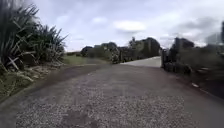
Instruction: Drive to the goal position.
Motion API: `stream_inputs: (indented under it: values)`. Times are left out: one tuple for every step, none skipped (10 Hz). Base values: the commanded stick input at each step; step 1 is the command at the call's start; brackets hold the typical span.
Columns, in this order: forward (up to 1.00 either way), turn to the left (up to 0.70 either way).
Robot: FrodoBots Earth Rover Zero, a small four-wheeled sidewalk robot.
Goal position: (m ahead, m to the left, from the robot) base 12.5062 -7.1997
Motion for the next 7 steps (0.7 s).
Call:
stream_inputs:
  values:
    - [0.70,0.02]
    - [0.70,0.02]
    - [0.70,0.02]
    - [0.70,0.01]
    - [0.70,0.00]
    - [0.70,0.00]
    - [0.70,0.00]
